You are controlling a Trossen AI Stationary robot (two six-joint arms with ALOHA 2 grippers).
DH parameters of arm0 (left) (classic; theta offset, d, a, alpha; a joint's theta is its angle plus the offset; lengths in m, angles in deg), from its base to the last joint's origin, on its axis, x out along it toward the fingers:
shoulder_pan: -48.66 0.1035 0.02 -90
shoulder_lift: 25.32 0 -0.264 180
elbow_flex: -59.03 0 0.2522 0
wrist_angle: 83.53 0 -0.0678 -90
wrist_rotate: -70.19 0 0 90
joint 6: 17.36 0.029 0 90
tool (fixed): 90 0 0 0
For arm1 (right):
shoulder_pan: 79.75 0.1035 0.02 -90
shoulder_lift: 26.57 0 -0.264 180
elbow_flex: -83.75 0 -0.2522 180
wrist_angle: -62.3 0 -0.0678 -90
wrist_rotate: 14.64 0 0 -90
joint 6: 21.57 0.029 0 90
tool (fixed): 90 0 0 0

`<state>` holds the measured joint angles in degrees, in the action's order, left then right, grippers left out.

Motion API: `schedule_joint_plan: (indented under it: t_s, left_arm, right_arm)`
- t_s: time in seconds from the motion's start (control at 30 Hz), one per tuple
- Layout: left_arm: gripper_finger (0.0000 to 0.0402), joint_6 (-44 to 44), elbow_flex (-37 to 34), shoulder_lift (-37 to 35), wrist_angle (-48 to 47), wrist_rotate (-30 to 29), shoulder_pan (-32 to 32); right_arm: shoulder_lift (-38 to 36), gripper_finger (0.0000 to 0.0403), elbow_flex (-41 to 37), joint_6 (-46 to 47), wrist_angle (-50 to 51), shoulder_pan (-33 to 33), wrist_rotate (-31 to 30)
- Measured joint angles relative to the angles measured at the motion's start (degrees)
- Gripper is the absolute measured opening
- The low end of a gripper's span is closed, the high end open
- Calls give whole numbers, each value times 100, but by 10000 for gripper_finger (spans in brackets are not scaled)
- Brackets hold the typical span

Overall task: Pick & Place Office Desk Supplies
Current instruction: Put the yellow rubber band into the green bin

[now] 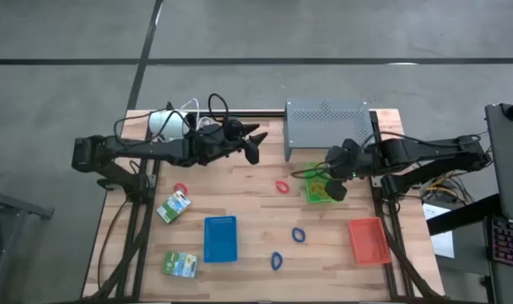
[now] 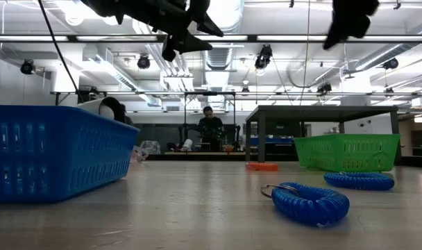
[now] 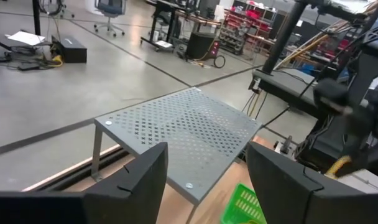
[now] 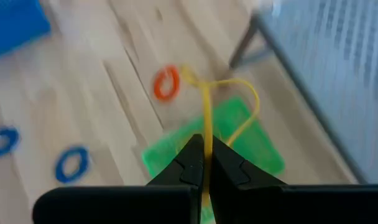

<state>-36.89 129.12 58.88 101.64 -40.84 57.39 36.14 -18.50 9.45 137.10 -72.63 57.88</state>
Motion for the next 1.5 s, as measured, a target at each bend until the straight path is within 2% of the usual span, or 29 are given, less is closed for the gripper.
schedule_joint_plan:
  t_s: [0.53, 0.77, 0.93, 1.5]
  left_arm:
    - [216, -2, -9, -2, -48, 0, 4]
    - [216, -2, -11, -2, -173, 0, 4]
    - [213, -2, -11, -2, -253, 0, 2]
    - [211, 2, -11, -2, -286, 0, 0]
  right_arm:
    - [724, 8, -1161, 203, -38, -4, -95]
    - [1077, 9, -1190, 192, -307, -2, -541]
    - [1091, 9, -1192, 179, -609, 0, -522]
    - [978, 9, -1192, 182, -634, 0, -507]
